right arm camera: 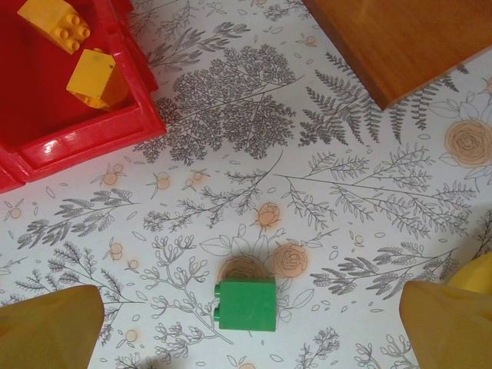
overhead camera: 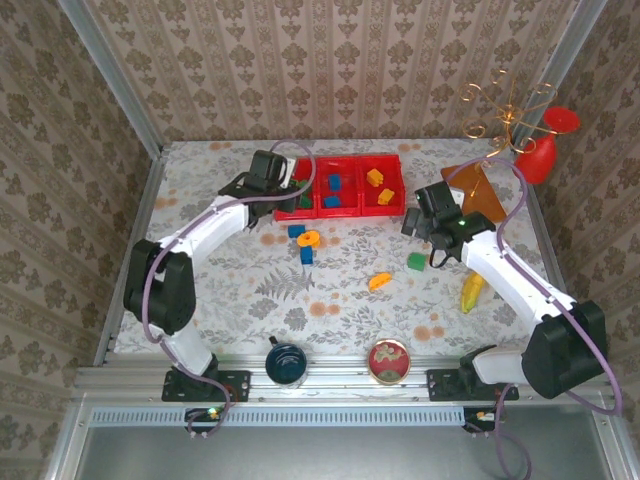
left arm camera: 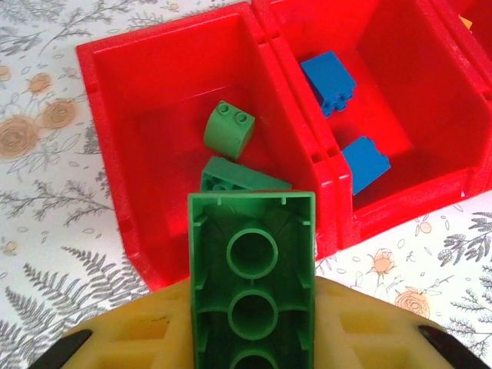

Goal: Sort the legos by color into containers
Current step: Place the lego in the container.

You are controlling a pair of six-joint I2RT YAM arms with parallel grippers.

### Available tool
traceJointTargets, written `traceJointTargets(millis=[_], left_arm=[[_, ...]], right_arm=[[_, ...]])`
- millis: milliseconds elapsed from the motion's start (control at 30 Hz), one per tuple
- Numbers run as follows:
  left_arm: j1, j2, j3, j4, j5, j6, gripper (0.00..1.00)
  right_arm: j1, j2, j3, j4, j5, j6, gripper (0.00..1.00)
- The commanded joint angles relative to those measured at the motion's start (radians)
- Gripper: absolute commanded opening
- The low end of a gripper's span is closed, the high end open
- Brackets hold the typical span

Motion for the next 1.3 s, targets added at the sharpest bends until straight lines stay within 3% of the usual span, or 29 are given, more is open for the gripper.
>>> traceJointTargets(millis=[0,233,600,1000,1133,1267], left_arm=[[0.011,0.031,0.059,0.006,0.027,0.033,0.26],[0.021,0.115,0.124,-0.005,-0.004,-0.008,0.27],[0.05,0.22,0.203,-0.007,-0.039,-0.029,0.37],[0.05,0.198,0.218,0.004,-0.046,-0.069,0.6],[0.049,0.115,0.159,0.022,-0.053,-0.098,0.67],[0.049,-0.011,0.057,0.052,-0.077,-0.13,0.81]], right_arm=[[0.008,0.02,0.034,-0.007,-0.015,0.019,1.0],[0.026,0.04,0.039,-0.002,-0.027,0.016,1.0],[0.128,0.125,0.066,-0.003,-0.021,0.034,1.0],[0.244,0.216,0.121,0.004,-0.033,0.065,1.0],[0.295,0.242,0.14,0.01,-0.052,0.081,1.0],[0.345,0.271,0.164,0.018,-0.069,0.093,1.0]])
